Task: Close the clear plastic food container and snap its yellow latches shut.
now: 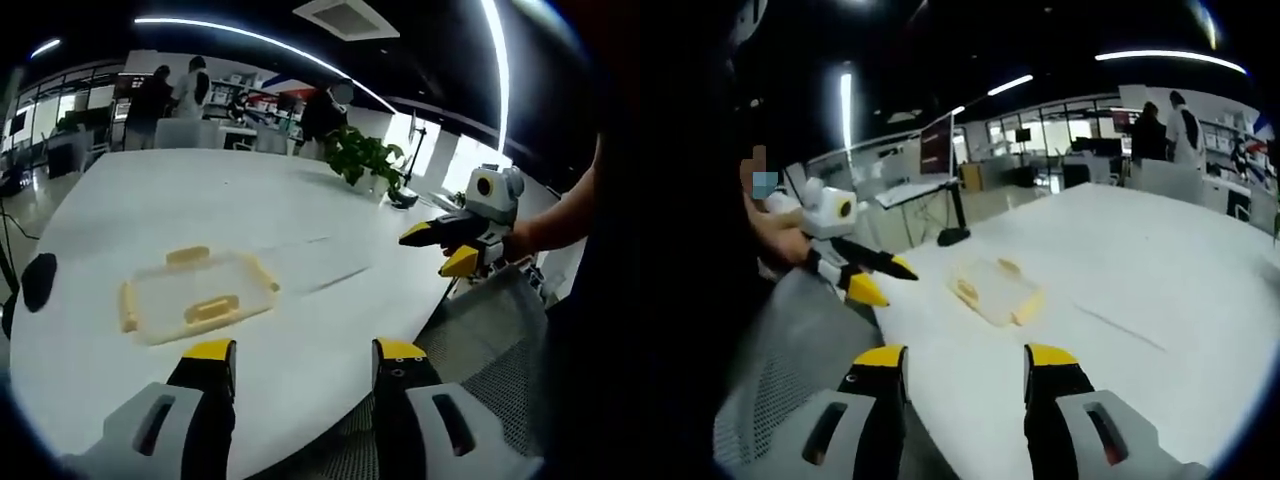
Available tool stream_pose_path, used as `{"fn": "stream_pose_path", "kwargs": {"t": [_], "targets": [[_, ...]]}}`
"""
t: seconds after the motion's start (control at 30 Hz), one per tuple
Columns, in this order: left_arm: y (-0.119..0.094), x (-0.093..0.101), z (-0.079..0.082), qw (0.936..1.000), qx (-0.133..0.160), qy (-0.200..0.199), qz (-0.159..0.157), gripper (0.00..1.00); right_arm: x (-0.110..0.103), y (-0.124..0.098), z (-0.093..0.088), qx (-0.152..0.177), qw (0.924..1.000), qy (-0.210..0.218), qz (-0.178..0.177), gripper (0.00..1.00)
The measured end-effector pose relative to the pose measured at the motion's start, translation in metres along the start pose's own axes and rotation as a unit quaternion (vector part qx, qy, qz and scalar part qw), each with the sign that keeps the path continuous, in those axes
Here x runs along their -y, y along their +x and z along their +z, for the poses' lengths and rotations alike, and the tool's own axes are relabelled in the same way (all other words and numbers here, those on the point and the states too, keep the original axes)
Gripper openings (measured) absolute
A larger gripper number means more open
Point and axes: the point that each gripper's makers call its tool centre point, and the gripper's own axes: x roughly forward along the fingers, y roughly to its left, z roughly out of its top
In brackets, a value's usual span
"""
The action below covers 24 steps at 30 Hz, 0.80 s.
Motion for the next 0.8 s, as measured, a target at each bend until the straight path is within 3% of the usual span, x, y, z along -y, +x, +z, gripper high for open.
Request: {"fn": "stream_pose_path", "kwargs": {"t": [0.3, 0.8], "targets": [[-0.002, -0.01, 0.001, 0.9999, -0.004, 0.015, -0.004, 0.54, -0.007, 0.021, 0.017, 0.006, 0.9997, -0.016, 0.016, 0.45], [-0.004, -0.028, 0.0, 0.9998, -0.015, 0.013, -0.007, 0.54, -0.01, 0.05, 0.028, -0.009, 0.999, -0.033, 0.03, 0.43]]}}
